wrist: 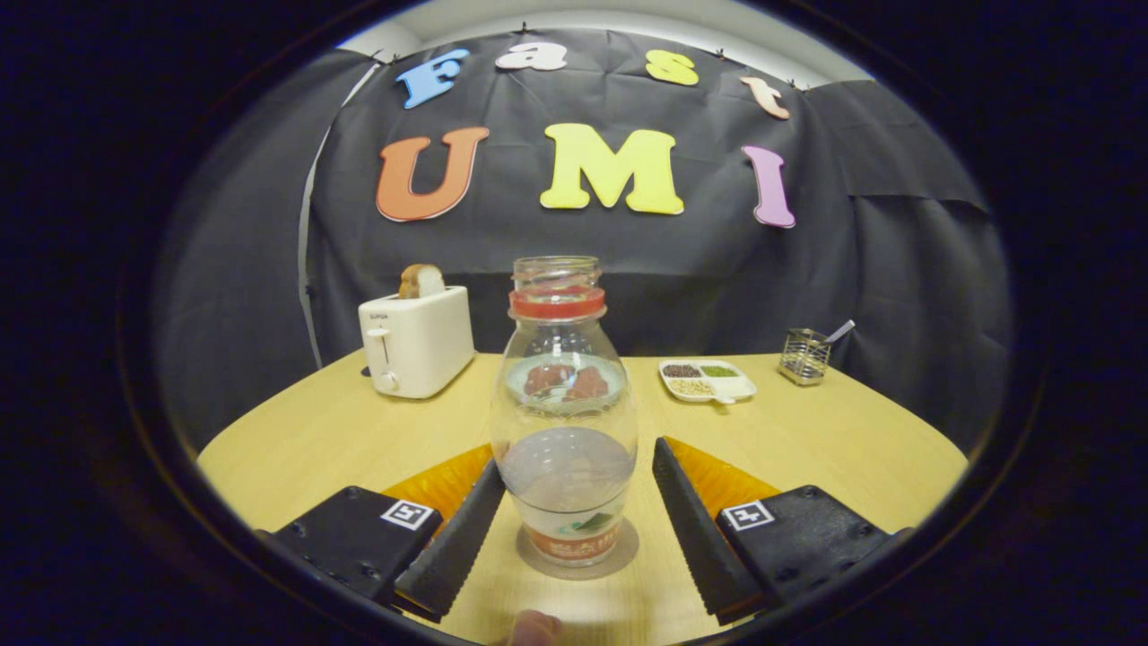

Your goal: Take the bottle from table, then pour the juice into the cup, finally place the bottle on the coaster

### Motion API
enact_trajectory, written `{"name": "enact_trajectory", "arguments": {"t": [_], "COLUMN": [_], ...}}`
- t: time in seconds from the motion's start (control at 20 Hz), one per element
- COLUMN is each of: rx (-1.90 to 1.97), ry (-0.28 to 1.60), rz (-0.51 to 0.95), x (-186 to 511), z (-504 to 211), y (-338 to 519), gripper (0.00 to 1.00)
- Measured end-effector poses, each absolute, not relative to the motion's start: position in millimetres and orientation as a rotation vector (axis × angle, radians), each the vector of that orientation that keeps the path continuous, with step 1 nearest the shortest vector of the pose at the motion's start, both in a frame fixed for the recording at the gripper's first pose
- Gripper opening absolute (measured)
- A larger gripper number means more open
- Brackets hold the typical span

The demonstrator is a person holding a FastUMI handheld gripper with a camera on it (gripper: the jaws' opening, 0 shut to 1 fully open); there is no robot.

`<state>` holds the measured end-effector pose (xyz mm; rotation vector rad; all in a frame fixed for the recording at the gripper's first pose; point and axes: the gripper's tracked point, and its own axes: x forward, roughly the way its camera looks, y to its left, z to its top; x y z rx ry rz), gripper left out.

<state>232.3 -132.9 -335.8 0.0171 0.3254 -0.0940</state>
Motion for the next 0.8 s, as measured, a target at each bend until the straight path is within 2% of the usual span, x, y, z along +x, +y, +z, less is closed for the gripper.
{"name": "enact_trajectory", "arguments": {"t": [0.4, 0.8], "rx": [-0.011, -0.030], "ry": [0.297, 0.195], "rz": [-0.073, -0.049], "x": [210, 166], "z": [-303, -213], "y": [-130, -118], "gripper": [1.00, 1.00]}}
